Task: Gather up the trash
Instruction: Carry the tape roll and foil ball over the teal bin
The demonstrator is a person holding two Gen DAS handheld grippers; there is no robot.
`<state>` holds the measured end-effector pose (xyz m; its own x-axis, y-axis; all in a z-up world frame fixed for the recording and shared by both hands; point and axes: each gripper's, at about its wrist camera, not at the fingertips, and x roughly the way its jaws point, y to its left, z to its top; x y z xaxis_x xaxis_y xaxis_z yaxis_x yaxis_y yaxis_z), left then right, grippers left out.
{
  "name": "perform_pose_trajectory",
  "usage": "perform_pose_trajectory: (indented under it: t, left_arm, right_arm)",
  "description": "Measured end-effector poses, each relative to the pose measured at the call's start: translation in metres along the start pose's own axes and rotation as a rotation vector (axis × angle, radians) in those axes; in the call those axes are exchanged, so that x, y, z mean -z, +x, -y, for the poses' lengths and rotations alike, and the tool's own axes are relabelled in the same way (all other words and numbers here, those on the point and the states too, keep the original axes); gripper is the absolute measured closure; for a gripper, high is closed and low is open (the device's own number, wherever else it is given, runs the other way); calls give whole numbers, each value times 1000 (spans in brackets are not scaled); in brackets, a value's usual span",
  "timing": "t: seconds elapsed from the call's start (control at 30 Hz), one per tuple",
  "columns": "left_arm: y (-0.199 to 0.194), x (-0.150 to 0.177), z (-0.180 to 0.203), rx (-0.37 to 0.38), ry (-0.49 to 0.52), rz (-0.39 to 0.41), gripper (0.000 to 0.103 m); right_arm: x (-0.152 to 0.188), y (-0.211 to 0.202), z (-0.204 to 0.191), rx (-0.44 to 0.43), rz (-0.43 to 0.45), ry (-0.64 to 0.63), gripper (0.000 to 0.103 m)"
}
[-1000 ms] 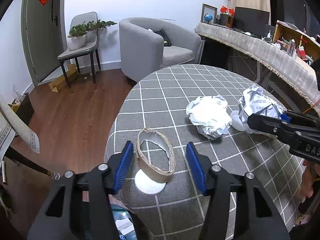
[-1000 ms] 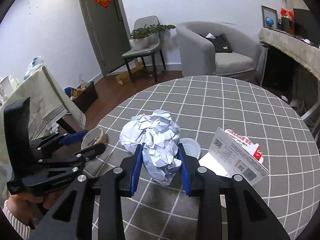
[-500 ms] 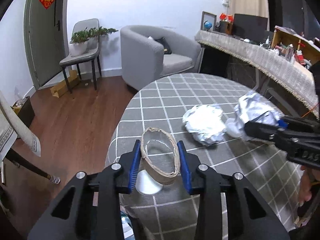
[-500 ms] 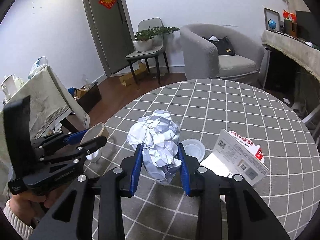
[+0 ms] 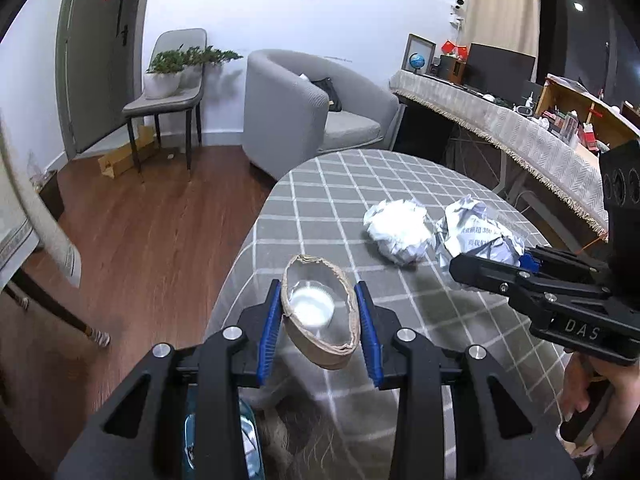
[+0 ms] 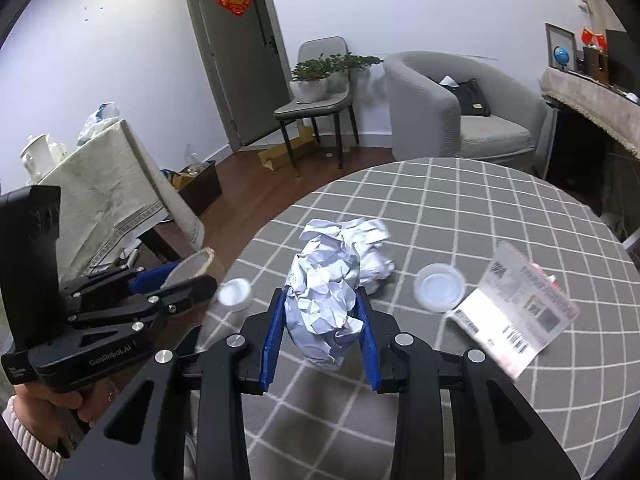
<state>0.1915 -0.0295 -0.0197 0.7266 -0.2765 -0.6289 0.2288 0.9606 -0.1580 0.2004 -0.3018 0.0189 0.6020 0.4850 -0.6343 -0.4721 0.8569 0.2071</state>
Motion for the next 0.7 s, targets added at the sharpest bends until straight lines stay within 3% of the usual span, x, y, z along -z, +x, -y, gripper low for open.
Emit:
perform_pose_trajectory:
  t: [0.33, 0.7]
  left_arm:
    - [-25, 26, -25, -62, -4, -26, 65]
    - [-23, 69, -72, -157, -21, -162, 64]
  right_arm:
    - [11, -1, -46, -70, 2, -34, 68]
    - [20, 14, -89, -162, -44, -57, 68]
